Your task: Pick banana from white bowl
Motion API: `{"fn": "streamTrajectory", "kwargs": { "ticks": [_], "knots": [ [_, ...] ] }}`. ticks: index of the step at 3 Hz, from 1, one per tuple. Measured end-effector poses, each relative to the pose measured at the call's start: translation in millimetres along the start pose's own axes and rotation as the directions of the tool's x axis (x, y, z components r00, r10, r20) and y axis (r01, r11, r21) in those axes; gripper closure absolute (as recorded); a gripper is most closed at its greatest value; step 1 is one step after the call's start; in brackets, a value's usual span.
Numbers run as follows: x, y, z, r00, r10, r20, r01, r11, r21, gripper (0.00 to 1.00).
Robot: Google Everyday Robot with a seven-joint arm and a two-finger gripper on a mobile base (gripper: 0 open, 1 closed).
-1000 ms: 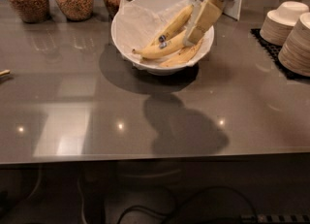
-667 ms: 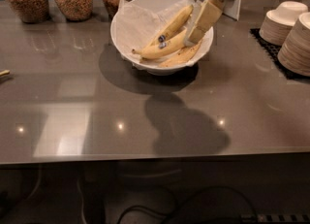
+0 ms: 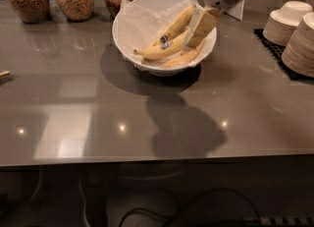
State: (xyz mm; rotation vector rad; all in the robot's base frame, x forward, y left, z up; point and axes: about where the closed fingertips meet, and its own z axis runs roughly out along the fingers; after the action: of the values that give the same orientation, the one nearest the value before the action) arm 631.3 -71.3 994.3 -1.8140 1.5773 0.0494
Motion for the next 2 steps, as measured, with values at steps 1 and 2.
{"fn": "streamTrajectory", "kwargs": {
  "ticks": [1, 2],
  "knots": [
    [9.7, -0.1, 24.7, 1.000, -0.009, -0.011, 0.009, 0.9997, -0.022, 0.34],
    [14.2, -3.1, 45.2, 1.000, -0.013, -0.008, 0.013, 0.9991, -0.040, 0.43]
  ]
}}
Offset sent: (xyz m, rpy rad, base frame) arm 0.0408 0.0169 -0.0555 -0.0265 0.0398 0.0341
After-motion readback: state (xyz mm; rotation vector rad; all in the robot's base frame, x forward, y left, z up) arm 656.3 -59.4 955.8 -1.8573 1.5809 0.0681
